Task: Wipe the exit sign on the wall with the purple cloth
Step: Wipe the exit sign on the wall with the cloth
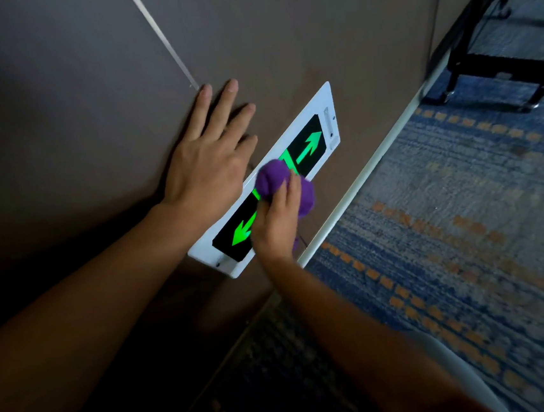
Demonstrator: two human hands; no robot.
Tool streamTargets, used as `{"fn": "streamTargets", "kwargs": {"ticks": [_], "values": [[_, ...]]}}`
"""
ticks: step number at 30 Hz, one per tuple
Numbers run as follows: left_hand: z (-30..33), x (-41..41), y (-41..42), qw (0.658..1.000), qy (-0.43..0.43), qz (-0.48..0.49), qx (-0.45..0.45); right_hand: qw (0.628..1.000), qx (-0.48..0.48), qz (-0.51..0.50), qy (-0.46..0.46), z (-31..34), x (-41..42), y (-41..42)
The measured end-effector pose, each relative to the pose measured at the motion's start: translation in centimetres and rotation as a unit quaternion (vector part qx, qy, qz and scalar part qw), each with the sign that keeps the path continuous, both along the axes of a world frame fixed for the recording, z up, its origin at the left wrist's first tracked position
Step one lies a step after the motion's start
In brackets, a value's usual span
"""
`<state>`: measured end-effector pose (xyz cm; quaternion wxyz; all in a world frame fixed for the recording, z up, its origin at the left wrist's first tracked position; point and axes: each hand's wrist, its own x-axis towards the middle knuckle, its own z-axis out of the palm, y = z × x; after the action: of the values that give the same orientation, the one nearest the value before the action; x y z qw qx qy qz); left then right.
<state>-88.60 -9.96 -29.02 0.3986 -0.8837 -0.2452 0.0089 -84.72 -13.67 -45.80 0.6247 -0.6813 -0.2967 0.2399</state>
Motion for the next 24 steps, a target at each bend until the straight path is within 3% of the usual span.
{"fn": "streamTargets", "kwargs": {"ticks": [6, 13, 18, 24], "values": [[-0.5, -0.1, 0.1, 0.999, 0.027, 0.022, 0.008, 0.998, -0.058, -0.016, 0.007, 1.3, 11.3, 4.8], [-0.6, -0.2, 0.5, 1.0, -0.022, -0.005, -0.015, 0.996, -0.058, -0.048, 0.047, 2.3, 13.6, 5.7], [-0.6, 0.3, 0.4, 0.988, -0.135, -0.061, -0.038, 0.996, -0.08, -0.016, 0.022, 2.3, 7.8, 2.5], [0.5, 0.6, -1.1, 0.988, -0.129, -0.041, -0.07, 0.988, -0.076, 0.124, 0.052, 0.2, -7.0, -5.5]]}}
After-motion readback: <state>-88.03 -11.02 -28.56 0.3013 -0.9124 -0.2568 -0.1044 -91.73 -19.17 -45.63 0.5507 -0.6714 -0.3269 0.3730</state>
